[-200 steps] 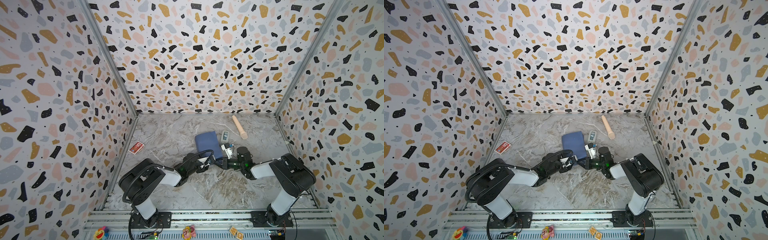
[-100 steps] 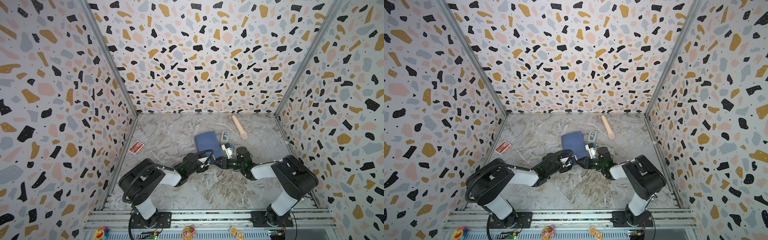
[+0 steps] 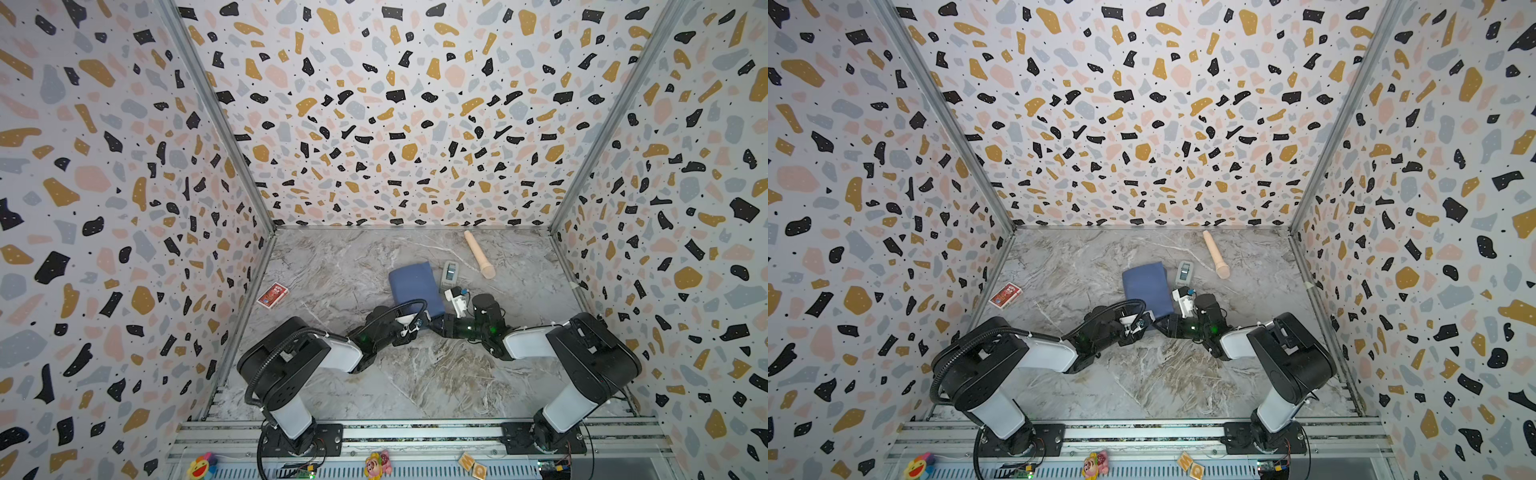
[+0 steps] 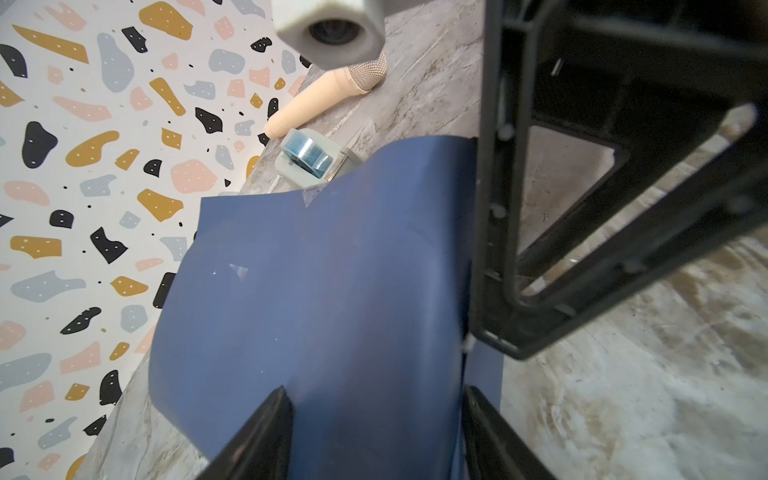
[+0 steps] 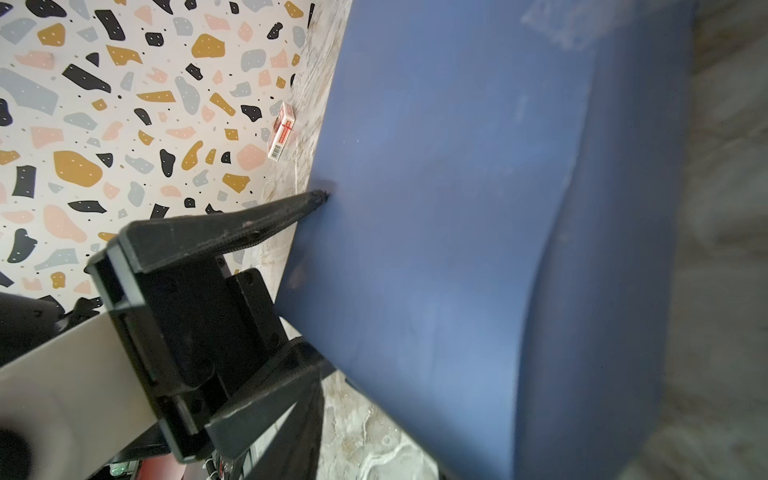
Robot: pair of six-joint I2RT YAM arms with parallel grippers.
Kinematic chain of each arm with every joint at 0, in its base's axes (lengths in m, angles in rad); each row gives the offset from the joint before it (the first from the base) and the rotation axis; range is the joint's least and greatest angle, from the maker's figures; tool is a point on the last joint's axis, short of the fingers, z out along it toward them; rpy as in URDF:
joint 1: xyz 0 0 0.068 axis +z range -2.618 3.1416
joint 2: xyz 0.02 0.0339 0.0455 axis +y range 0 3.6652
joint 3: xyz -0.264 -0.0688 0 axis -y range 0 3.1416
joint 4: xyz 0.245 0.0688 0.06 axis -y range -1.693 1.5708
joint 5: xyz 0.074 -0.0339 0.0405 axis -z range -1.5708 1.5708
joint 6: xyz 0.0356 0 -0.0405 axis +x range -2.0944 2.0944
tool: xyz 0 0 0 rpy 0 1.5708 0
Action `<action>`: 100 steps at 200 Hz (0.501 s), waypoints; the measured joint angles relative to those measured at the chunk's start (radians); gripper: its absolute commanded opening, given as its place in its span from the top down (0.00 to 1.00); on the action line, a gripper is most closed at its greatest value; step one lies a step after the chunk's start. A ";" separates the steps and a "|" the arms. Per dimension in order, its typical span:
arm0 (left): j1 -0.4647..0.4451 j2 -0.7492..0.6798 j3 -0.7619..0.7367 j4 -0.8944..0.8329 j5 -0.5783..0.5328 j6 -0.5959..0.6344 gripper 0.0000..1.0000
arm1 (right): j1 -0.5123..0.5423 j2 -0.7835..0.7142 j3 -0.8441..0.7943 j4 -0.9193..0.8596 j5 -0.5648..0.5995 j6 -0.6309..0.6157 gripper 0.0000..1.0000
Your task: Wrap the gift box in paper
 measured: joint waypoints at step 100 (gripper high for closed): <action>0.000 0.000 0.005 -0.008 0.000 0.000 0.38 | -0.012 -0.097 -0.010 -0.082 0.024 -0.042 0.41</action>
